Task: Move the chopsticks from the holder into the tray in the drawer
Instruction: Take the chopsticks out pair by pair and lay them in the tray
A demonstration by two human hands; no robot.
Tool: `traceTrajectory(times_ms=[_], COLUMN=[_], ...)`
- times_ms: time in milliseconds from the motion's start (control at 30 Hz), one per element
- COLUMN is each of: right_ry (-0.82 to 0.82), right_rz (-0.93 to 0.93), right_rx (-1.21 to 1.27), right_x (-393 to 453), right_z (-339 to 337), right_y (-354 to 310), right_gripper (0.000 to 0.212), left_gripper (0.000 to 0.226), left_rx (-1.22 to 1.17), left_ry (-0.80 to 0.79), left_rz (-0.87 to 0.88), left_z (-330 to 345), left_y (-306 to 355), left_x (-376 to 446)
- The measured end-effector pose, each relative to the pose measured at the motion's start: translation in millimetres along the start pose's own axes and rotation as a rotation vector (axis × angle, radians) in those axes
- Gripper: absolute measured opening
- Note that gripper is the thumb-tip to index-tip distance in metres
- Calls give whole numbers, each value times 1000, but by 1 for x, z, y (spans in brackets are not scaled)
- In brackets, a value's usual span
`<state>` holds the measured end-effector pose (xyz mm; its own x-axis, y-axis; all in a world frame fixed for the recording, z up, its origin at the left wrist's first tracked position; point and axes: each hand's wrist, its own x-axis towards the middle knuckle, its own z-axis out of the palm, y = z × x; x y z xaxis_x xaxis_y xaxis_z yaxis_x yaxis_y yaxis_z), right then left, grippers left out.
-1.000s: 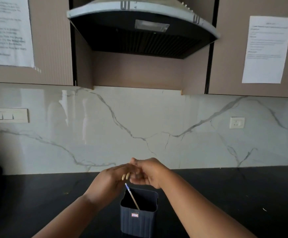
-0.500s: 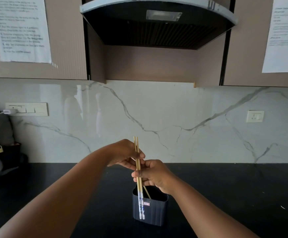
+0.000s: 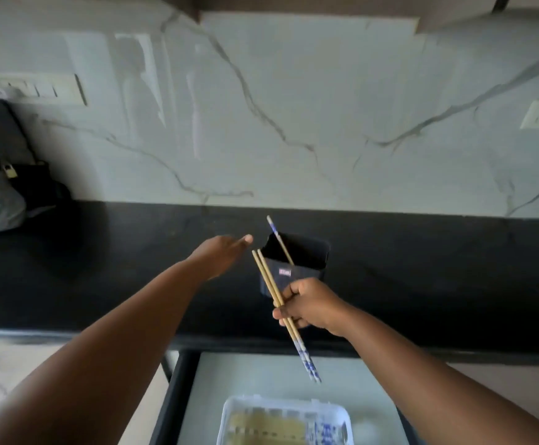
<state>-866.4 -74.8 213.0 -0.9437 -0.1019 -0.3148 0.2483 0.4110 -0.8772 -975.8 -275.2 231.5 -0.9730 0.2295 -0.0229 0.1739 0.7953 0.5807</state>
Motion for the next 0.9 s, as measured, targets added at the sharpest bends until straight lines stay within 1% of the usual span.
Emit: traceTrajectory(times_ms=[67, 133, 233, 267, 333, 433, 500, 533, 700, 767, 833, 900], right_ry=[-98, -175, -237, -251, -285, -328, -326, -323, -311, -279, -242, -211], right_rz=[65, 99, 101, 83, 51, 3, 7, 16, -2, -38, -95, -149], right_rx=[-56, -125, -299, -364, -450, -581, -693, -738, -895, -936, -965, -996], right_x=[2, 5, 8, 9, 12, 17, 19, 20, 21, 22, 22, 22], right_z=[14, 30, 57, 64, 77, 89, 96, 99, 112, 117, 121, 123], right_y=[34, 67, 114, 127, 149, 176, 191, 197, 212, 216, 221, 224], right_gripper=[17, 15, 13, 14, 14, 17, 23, 23, 6, 11, 28, 40], left_gripper=[61, 59, 76, 79, 79, 78, 78, 78, 80, 80, 80, 80], left_rx=[135, 265, 410, 428, 442, 490, 520, 534, 605, 603, 592, 579], left_ry=[-33, -62, -130, -123, -56, 31, 34, 30, 26, 16, 15, 20], left_rz=[-44, -66, -94, -100, -95, -62, -56, -53, 15, 27, 31, 36], left_z=[31, 61, 102, 114, 132, 142, 143, 143, 140, 139, 138, 138], left_y=[-32, -57, -85, -91, -99, -104, -105, -106, -107, -108, -109, -110], left_x=[-1, -6, -16, -19, -24, -26, -24, -24, -21, -20, -20, -21])
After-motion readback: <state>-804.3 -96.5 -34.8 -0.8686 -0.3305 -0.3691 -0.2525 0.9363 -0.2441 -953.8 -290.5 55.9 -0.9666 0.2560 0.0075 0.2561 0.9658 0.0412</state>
